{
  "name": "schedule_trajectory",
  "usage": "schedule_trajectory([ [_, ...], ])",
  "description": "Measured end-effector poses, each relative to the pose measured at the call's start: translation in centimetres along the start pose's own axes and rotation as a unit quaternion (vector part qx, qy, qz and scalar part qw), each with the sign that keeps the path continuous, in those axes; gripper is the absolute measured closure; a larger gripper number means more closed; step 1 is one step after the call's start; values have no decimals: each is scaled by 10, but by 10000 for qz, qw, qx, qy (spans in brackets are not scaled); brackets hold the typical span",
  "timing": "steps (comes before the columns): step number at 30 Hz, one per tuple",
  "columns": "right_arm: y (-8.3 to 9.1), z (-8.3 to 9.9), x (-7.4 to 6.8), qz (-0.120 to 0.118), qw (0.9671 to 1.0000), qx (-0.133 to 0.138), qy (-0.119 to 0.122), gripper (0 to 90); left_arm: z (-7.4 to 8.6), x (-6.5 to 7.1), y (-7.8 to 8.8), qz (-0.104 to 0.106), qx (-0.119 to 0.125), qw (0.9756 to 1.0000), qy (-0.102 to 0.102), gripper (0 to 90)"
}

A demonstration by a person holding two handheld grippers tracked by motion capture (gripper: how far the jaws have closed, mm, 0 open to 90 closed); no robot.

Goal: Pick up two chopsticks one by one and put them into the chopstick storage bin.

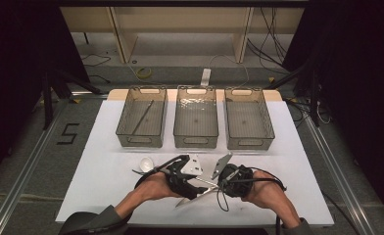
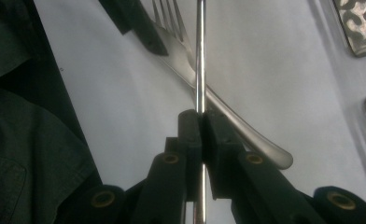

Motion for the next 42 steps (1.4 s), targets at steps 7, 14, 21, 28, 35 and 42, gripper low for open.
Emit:
schedule_trajectory([
  [7,4,-5,-5,-40,9999,99,45,861,1,5,-2,85,-108,9998,-124,486],
  [14,5,-6,-7,-94,9997,144,147,861,4,6,-4,84,-252,9993,-265,619],
  [21,5,-8,-11,-182,9992,240,278,860,4,11,-2,167,-344,9978,-544,729],
  [28,5,-6,-7,-260,9990,319,195,796,8,22,-3,599,-477,9948,-675,848],
  [35,10,-7,21,-210,9932,811,-813,496,10,5,11,253,-391,9980,-437,853],
  [42,18,-10,42,262,9813,1307,-1388,381,14,-12,23,-67,-264,9996,-87,853],
])
Point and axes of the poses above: each handheld gripper's, and its own axes: y roughly backward along the jaws, z roughly out of its underside, x roughly to its right, the point moved 10 cm from there along -y, roughly forward along the jaws, and after that the axes turned 11 degrees about z, right-handed, at the moved point
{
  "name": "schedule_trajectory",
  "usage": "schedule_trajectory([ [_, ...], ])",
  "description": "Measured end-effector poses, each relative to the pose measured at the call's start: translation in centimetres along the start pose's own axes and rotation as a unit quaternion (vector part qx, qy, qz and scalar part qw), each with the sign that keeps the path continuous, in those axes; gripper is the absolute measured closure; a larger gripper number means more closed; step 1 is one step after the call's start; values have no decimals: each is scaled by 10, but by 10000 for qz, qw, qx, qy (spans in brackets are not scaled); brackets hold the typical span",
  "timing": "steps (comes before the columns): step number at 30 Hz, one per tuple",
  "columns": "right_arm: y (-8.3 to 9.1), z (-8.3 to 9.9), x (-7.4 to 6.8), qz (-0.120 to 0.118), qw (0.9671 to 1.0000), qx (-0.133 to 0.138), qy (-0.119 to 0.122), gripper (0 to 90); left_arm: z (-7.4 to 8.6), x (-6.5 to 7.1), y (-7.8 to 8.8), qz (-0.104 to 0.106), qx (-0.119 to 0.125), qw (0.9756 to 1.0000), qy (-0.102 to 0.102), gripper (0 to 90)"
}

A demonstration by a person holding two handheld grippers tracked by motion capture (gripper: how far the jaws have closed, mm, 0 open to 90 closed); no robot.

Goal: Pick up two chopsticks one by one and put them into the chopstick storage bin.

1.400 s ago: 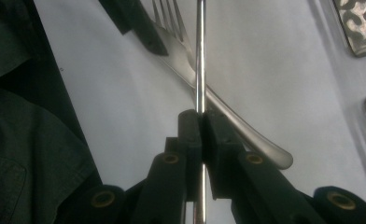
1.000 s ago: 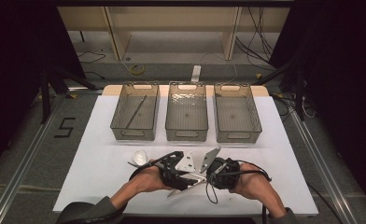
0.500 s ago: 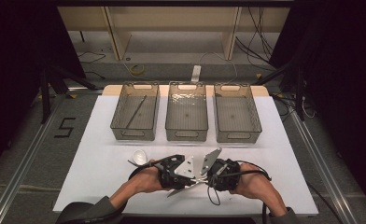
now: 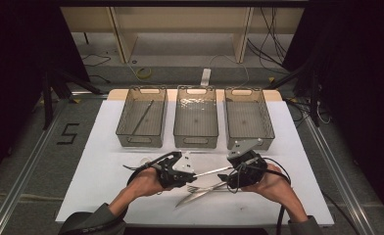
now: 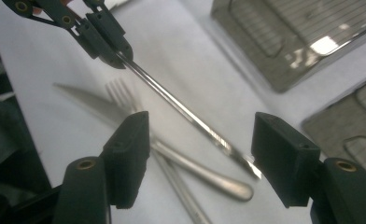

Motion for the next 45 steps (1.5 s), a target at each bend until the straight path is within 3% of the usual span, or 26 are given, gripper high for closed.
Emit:
schedule_trajectory([
  [2,2,-1,3,48,9999,127,-86,378,4,-9,6,-146,64,9996,230,852],
  [3,2,-1,5,86,9997,178,-144,375,4,-9,6,-146,64,9996,230,853],
  [4,3,0,6,100,9996,205,-190,370,5,-15,10,-254,135,9988,390,852],
  [11,-2,13,16,249,9975,372,-540,360,10,-28,21,-496,247,9960,699,852],
  [16,-7,25,24,319,9942,481,-905,345,14,-39,31,-669,403,9919,1000,852],
  [17,-8,26,25,309,9936,515,-952,343,16,-44,36,-762,450,9899,1108,852],
  [21,-11,29,23,292,9929,567,-1008,340,22,-51,43,-850,511,9868,1279,852],
  [26,-14,35,17,234,9925,618,-1025,337,31,-65,59,-1064,725,9787,1601,852],
  [27,-14,38,15,229,9926,626,-1018,335,35,-70,66,-1168,794,9752,1704,852],
  [28,-14,39,14,234,9925,625,-1021,335,37,-73,69,-1210,825,9735,1756,852],
  [29,-14,39,13,251,9923,655,-1022,335,39,-76,72,-1247,838,9720,1806,852],
  [30,-14,40,13,264,9921,666,-1026,335,39,-76,72,-1247,838,9720,1806,852],
  [31,-13,41,12,258,9920,688,-1030,335,42,-80,77,-1337,881,9687,1898,853],
  [33,-12,41,12,267,9914,717,-1058,335,43,-82,79,-1374,903,9672,1935,852],
  [34,-11,42,12,277,9913,731,-1059,335,46,-86,83,-1445,962,9642,2004,853],
  [37,-10,45,11,268,9907,738,-1109,334,49,-89,87,-1486,990,9627,2034,853],
  [38,-10,46,10,272,9905,729,-1132,332,52,-92,91,-1542,1035,9601,2091,853],
  [41,-11,49,8,255,9904,707,-1156,327,55,-97,96,-1616,1100,9560,2188,853],
  [42,-11,49,8,250,9904,708,-1160,327,55,-97,96,-1616,1100,9560,2188,853],
  [45,-9,48,6,204,9898,776,-1178,325,58,-102,101,-1647,1217,9510,2315,853],
])
Point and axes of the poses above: each handheld gripper's, and its own axes: y roughly backward along the jaws, z roughly out of its underside, x roughly to its right, the point moved 10 cm from there along -y, roughly forward along the jaws, and after that the axes turned 11 degrees about z, right-handed, at the moved point
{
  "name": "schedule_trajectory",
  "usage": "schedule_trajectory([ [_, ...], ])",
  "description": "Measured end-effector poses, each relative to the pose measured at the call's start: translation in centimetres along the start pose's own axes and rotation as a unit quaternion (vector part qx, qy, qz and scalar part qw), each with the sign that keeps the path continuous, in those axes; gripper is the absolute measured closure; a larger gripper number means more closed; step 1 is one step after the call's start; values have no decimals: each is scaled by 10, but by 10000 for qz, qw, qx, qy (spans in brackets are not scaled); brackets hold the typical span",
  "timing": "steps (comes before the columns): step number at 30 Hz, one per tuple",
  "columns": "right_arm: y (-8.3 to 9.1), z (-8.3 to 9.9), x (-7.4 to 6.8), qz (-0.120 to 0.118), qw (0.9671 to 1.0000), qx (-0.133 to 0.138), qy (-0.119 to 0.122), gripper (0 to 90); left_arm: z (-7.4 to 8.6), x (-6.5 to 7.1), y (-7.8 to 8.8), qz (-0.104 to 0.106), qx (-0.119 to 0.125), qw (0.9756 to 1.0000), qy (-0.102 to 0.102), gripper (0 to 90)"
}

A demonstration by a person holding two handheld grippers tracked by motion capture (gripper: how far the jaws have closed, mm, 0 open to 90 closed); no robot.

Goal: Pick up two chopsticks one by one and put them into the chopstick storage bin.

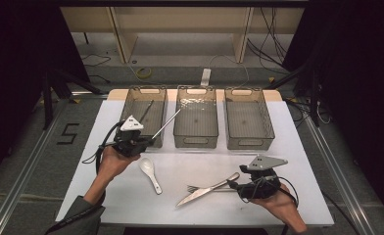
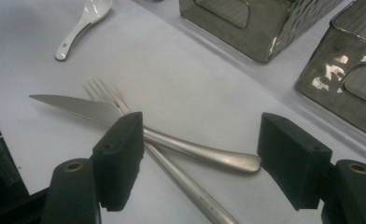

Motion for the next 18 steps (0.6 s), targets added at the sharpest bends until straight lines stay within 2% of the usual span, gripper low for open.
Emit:
schedule_trajectory([
  [4,1,1,0,-15,10000,21,-58,315,-1,-7,-2,-110,-1,9999,27,853],
  [9,4,3,0,-60,9999,74,-128,313,-10,-19,-2,-213,92,9996,169,853],
  [12,5,3,1,-53,9998,98,-164,313,-21,-30,-3,-272,249,9990,272,852],
  [14,7,4,2,-49,9998,119,-177,313,-22,-33,-4,-315,226,9989,271,853],
  [18,10,5,2,-45,9997,124,-194,313,-34,-51,-2,-468,299,9975,434,852],
])
Point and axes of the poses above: each handheld gripper's, and its own axes: y roughly backward along the jaws, z roughly out of its underside, x roughly to its right, the point moved 10 cm from there along -y, roughly forward along the jaws, and after that the axes turned 11 degrees about z, right-handed, at the moved point
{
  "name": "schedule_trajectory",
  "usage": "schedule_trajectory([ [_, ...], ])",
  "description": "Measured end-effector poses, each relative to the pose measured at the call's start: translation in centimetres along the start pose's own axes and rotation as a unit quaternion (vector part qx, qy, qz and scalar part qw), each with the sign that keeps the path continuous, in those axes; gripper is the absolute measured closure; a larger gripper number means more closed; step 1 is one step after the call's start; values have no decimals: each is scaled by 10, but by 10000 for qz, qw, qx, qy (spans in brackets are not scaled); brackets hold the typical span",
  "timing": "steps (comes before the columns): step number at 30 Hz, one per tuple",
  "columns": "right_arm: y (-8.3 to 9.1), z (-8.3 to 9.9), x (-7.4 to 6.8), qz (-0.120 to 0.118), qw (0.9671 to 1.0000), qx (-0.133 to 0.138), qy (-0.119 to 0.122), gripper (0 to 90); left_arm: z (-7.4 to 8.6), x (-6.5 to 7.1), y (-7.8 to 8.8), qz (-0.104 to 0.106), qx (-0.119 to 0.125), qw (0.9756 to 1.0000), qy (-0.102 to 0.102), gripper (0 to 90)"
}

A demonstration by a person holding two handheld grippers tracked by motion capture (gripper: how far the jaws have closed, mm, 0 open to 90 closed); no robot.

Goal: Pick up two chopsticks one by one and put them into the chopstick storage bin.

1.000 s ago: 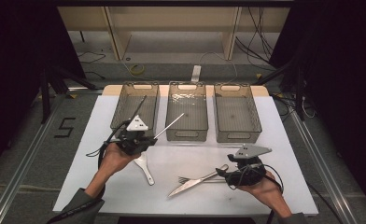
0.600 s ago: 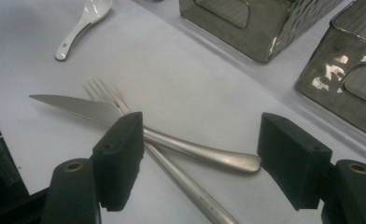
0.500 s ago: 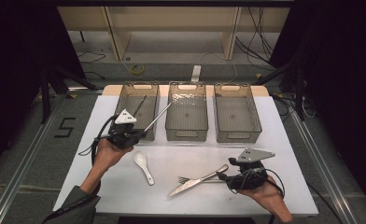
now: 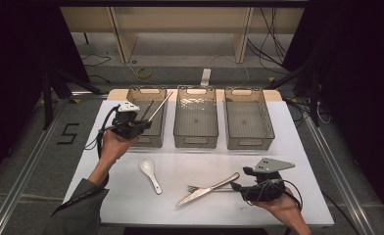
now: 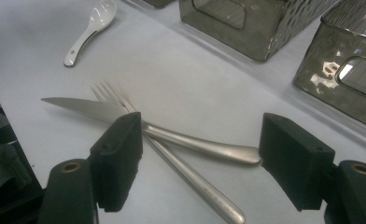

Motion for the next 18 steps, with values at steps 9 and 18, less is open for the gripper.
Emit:
schedule_trajectory([
  [9,3,3,-3,-27,10000,-3,24,314,-13,-34,-8,-231,80,9994,242,852],
  [18,6,4,-3,-12,10000,44,-43,313,-19,-60,-19,-388,43,9983,432,852],
])
Point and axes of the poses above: each handheld gripper's, and its own axes: y roughly backward along the jaws, z roughly out of its underside, x roughly to its right, the point moved 10 cm from there along -y, roughly forward along the jaws, and after that the axes turned 11 degrees about z, right-handed, at the moved point
